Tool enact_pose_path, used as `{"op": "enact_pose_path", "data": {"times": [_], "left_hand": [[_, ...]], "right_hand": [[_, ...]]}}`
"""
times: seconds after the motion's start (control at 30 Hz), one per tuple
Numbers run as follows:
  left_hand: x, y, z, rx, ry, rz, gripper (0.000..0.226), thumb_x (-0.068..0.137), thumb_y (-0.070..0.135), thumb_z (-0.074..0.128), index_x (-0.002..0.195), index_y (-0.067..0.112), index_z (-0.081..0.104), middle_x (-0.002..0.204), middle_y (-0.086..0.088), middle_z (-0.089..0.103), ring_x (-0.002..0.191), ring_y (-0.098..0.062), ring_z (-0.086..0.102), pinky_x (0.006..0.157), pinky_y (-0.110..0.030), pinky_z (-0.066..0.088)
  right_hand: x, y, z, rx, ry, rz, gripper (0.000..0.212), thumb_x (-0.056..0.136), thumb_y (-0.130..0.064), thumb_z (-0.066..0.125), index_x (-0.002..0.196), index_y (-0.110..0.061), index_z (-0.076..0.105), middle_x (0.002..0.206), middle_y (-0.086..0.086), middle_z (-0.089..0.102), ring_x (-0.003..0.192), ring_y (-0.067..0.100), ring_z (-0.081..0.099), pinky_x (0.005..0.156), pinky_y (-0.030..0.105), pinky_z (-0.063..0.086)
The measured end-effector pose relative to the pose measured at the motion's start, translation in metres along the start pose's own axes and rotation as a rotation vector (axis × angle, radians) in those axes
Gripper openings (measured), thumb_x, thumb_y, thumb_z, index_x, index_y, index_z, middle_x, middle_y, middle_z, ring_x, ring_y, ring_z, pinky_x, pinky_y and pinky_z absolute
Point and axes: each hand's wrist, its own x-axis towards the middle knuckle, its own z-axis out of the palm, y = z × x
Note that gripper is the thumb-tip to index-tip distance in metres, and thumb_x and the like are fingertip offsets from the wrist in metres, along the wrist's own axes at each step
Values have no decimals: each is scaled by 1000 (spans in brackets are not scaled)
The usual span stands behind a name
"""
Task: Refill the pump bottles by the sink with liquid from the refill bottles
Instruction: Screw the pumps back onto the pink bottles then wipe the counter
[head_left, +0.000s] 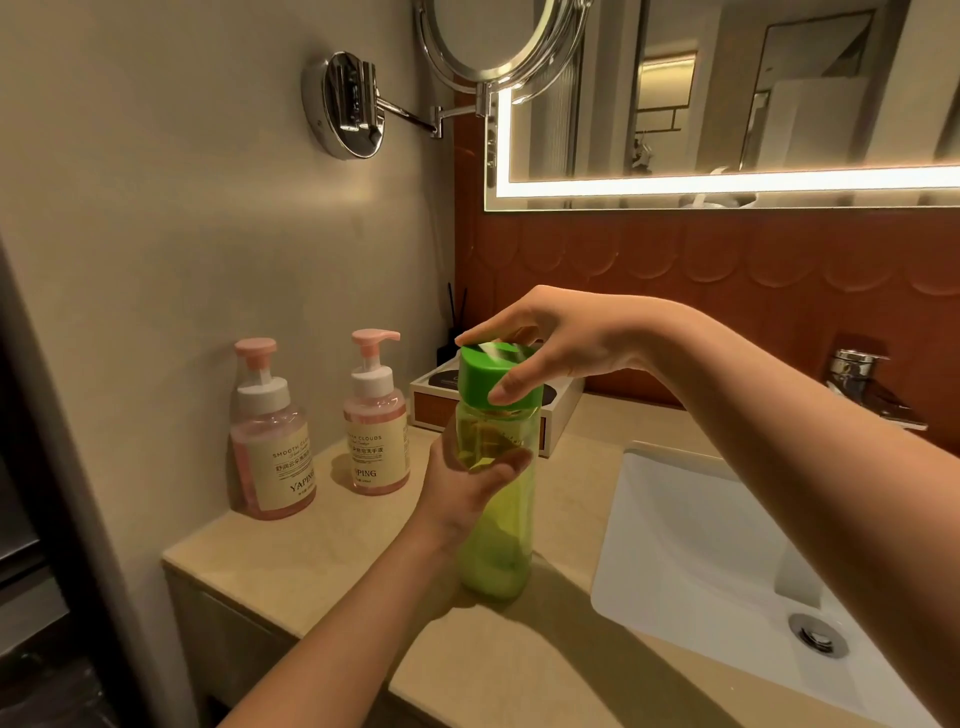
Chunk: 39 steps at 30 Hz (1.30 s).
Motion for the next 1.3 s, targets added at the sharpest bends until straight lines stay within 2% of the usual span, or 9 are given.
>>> {"op": "enact_pose_path", "data": {"times": [0.13,0.3,0.5,0.7,0.73,0.77,0.8,0.83,1.3], "left_hand": [[1,5,2,62,-60,9,105,19,59,87,102,5,53,76,2,71,72,-4,68,63,-15,53],[1,7,-2,121,-127,-1,54,44,37,71,93,21,57,77,16,71,78,3,66,70,-16,53],[-2,8,-3,106,-160,-36,69,31,44,81,93,26,58,80,15,72,80,-1,67,67,-16,53],[-1,-5,-5,123,-131,-8,56,44,20,78,93,23,52,73,17,71,72,4,66,67,-13,53],[-2,-3,-3,124,-106,15,53,61,-16,30,93,21,51,70,15,71,69,2,67,63,-14,53],[-2,-5,-4,145,-103,3,88,11,44,67,94,19,51,67,13,71,66,1,67,60,-13,53],[-2,-7,-3,94,-98,28,47,62,-10,71,94,17,51,66,12,71,65,0,68,59,-13,52],[0,-8,-4,139,-93,46,42,69,-16,62,95,15,51,67,12,71,66,0,68,60,-12,52],[-2,-6,6,153,5,186,43,62,19,70,102,19,56,86,17,72,85,0,66,68,-11,50]], "right_hand": [[2,-5,-4,-44,-45,9,58,79,-28,70,133,-31,48,129,-4,53,111,17,51,69,17,48],[-1,-2,-2,1,-41,-11,57,79,-29,69,133,-30,49,129,-2,53,113,18,51,76,22,51],[-10,0,-10,163,20,-75,58,79,-22,70,132,-30,50,132,-4,51,118,17,49,93,34,50],[-2,-9,-4,22,-1,-26,54,77,-28,72,128,-31,54,125,-6,53,110,14,51,69,14,49],[-1,-10,-2,-2,9,-24,54,76,-30,73,127,-30,54,123,-6,54,108,14,51,67,13,48],[-1,-11,0,-30,19,-25,54,76,-31,73,127,-30,55,120,-7,54,107,14,52,65,13,47],[-1,-12,1,-61,29,-27,54,75,-32,73,126,-29,55,116,-8,54,105,13,52,63,12,47],[-1,-12,2,-89,37,-28,54,75,-33,74,126,-28,56,113,-9,54,103,13,52,62,12,46],[-4,-12,14,-219,179,-41,57,72,-45,73,122,-23,56,103,-10,51,94,10,51,54,9,40]]}}
